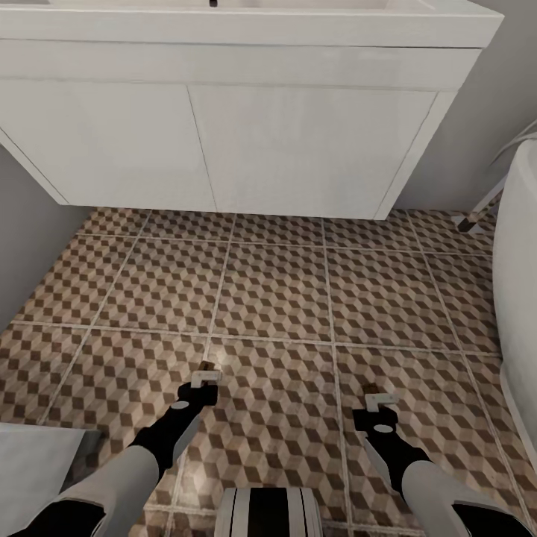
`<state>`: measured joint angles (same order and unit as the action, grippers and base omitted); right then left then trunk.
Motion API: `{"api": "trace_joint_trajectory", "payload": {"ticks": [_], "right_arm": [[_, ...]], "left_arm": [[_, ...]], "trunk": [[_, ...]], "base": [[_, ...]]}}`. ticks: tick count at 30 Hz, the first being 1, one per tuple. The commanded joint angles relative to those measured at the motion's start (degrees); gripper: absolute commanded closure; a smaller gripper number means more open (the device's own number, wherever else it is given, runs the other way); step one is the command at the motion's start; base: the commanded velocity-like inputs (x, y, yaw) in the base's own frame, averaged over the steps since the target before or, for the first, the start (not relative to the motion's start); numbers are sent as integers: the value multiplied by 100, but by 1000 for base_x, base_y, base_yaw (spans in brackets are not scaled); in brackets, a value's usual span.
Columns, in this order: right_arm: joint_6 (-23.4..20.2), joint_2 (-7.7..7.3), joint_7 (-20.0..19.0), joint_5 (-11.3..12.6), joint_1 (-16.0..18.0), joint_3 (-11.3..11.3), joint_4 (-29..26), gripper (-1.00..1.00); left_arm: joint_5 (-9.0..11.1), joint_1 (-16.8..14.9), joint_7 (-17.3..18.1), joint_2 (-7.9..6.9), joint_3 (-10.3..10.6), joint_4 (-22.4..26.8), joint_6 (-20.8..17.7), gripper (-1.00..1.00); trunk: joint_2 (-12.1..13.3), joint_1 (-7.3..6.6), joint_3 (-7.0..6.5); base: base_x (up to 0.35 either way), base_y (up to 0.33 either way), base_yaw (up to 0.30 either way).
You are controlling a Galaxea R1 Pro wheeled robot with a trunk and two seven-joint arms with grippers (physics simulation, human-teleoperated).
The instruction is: Take the four mousetraps from the cabinet in the bathroom and place them on the bathroom floor. Make sure all four end up on the same floor surface, and ensure that at least two of them are either under or directly next to the same bathroom sink.
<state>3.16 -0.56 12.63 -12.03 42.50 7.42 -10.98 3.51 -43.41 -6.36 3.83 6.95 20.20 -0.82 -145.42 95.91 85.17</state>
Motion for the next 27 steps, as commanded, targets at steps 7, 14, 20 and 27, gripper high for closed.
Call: {"api": "trace_joint_trajectory", "payload": {"ticks": [7,14,20,27], "right_arm": [[27,3,2,-45,4,49,8,100],[27,-1,2,-45,4,49,8,100],[27,0,2,-45,4,49,8,100],[27,2,2,-45,4,49,8,100]], "left_arm": [[0,-1,-67,-3,41,40,-49,100],[0,-1,-83,3,28,29,-79,100],[25,-1,-84,18,23,28,-72,100],[62,-1,-93,17,8,20,-53,100]], "trunk": [[-1,-1,3],[-1,-1,3],[-1,-1,3],[-7,9,92]], "base": [[0,0,0],[0,0,0],[0,0,0],[0,0,0]]}}
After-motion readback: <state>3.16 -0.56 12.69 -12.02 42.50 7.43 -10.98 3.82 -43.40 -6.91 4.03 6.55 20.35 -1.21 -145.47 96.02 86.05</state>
